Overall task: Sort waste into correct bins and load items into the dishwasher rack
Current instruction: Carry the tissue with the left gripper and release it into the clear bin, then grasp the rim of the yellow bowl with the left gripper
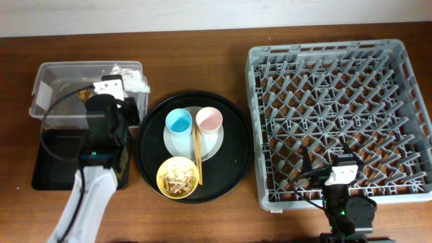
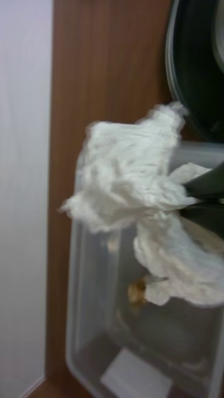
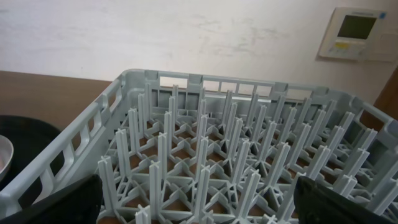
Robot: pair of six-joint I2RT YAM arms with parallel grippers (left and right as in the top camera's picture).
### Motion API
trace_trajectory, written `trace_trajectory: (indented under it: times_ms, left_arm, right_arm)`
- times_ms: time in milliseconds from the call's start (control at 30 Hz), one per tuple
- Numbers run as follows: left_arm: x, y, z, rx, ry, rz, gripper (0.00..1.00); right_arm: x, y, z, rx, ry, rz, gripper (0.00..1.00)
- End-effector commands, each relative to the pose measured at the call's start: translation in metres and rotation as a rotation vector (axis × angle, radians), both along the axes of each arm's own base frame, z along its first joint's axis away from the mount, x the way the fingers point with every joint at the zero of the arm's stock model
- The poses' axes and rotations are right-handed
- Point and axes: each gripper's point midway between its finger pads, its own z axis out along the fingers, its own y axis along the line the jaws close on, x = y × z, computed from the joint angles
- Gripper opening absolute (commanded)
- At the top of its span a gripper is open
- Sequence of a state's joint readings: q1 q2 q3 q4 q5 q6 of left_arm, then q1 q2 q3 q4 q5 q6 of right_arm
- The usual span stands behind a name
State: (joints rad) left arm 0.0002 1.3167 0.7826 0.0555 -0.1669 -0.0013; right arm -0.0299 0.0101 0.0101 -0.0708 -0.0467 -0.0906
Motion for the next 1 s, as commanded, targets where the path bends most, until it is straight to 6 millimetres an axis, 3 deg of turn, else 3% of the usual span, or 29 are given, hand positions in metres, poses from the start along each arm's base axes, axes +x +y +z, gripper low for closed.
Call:
trace_trajectory:
  times_ms: [0, 100, 133, 167, 200, 267, 333, 400, 433, 467, 533, 567, 600, 633, 667, 733, 833, 867, 900, 967]
  left_arm:
    - [0.014, 0.043, -0.035, 0.004, 0.043, 0.121, 0.14]
    - [0.026, 0.049, -0.064, 0.001, 0.07, 0.126, 0.17]
    - [0.031, 0.047, -0.058, -0.001, 0.038, 0.112, 0.33]
    - [0.036, 0.047, -0.046, 0.001, -0.012, 0.111, 0.97]
    - [0.039, 0.043, -0.035, -0.007, -0.047, 0.092, 0.99]
    - [0.034, 0.016, -0.006, -0.057, -0.093, -0.03, 0.99]
    - [0.015, -0.016, 0.027, -0.135, -0.126, -0.106, 0.99]
    - [-0.045, -0.106, 0.061, -0.395, -0.068, -0.398, 0.99]
    - [-0.068, -0.132, 0.065, -0.433, -0.029, -0.506, 0.99]
    - [-0.106, -0.159, 0.06, -0.462, 0.062, -0.608, 0.99]
    - [-0.148, -0.172, 0.038, -0.473, 0.224, -0.642, 0.95]
    - [-0.164, -0.176, 0.023, -0.474, 0.312, -0.649, 0.64]
    - [-0.176, -0.179, 0.009, -0.473, 0.392, -0.652, 0.48]
    - [-0.195, -0.184, -0.011, -0.467, 0.513, -0.66, 0.22]
    - [-0.207, -0.186, -0.026, -0.45, 0.605, -0.652, 0.07]
    - [-0.217, -0.175, -0.058, -0.361, 0.742, -0.521, 0.03]
    - [-0.22, -0.179, -0.086, -0.232, 0.819, -0.448, 0.03]
    - [-0.221, -0.182, -0.093, -0.201, 0.838, -0.452, 0.05]
    - [-0.224, -0.189, -0.104, -0.159, 0.872, -0.469, 0.13]
    - [-0.216, -0.184, -0.121, -0.059, 0.878, -0.428, 0.21]
  right_arm:
    - [0.0, 0.002, -0.002, -0.006, 0.002, 0.008, 0.98]
    - [0.0, 0.002, -0.002, -0.006, 0.002, 0.008, 0.98]
    - [0.0, 0.002, -0.002, -0.006, 0.003, 0.008, 0.98]
    - [0.0, 0.002, -0.002, -0.006, 0.003, 0.008, 0.98]
    - [0.0, 0.002, -0.002, -0.006, 0.003, 0.008, 0.98]
    - [0.0, 0.002, -0.002, -0.006, 0.003, 0.008, 0.98]
    - [0.0, 0.002, -0.002, -0.006, 0.003, 0.008, 0.98]
    - [0.0, 0.002, -0.002, -0.006, 0.003, 0.008, 0.98]
    - [0.0, 0.002, -0.002, -0.006, 0.003, 0.008, 0.98]
    - [0.0, 0.002, -0.002, -0.006, 0.003, 0.008, 0.98]
    - [0.0, 0.002, -0.002, -0.006, 0.002, 0.008, 0.98]
    - [0.0, 0.002, -0.002, -0.006, 0.002, 0.008, 0.98]
    - [0.0, 0.002, -0.002, -0.006, 0.003, 0.008, 0.98]
    - [0.0, 0.002, -0.002, -0.006, 0.002, 0.008, 0.98]
    - [0.0, 0.002, -0.002, -0.006, 0.003, 0.008, 0.98]
    - [0.0, 0.002, -0.002, -0.006, 0.002, 0.008, 0.98]
    - [0.0, 0.002, -0.002, -0.006, 0.002, 0.008, 0.98]
    - [0.0, 0.002, -0.002, -0.006, 0.003, 0.008, 0.98]
    - [0.0, 0.002, -0.002, -0.006, 0.003, 0.008, 0.98]
    - [0.0, 0.002, -0.002, -0.006, 0.002, 0.008, 0.98]
